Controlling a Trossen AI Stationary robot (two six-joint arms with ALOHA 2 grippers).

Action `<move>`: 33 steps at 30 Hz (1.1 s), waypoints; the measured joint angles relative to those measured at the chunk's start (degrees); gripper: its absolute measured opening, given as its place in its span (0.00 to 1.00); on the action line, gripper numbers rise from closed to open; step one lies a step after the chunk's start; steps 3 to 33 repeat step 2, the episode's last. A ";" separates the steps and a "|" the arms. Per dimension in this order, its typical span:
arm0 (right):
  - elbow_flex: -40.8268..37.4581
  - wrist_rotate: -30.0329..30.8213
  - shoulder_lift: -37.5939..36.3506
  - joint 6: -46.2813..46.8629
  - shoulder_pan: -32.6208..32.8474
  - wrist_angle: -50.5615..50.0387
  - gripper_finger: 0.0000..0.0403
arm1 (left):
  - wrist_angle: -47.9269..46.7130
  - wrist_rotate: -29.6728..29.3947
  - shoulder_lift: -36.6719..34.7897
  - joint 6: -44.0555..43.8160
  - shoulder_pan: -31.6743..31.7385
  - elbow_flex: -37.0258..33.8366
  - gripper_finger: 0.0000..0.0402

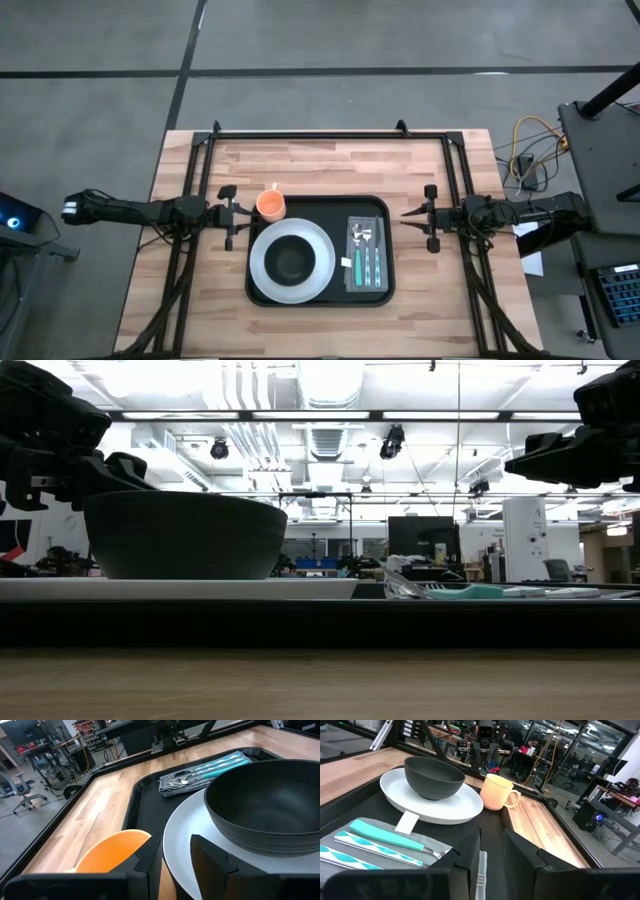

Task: Set up tray
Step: Return to Home Position

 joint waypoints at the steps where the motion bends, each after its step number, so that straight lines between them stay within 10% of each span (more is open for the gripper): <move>1: 0.00 0.00 0.02 0.02 0.00 -0.02 0.19 | 0.00 -0.01 0.02 0.01 -0.01 0.00 0.21; 33: 0.00 0.00 0.02 0.02 0.00 0.00 0.19 | 0.00 -0.01 0.02 0.01 0.01 0.00 0.21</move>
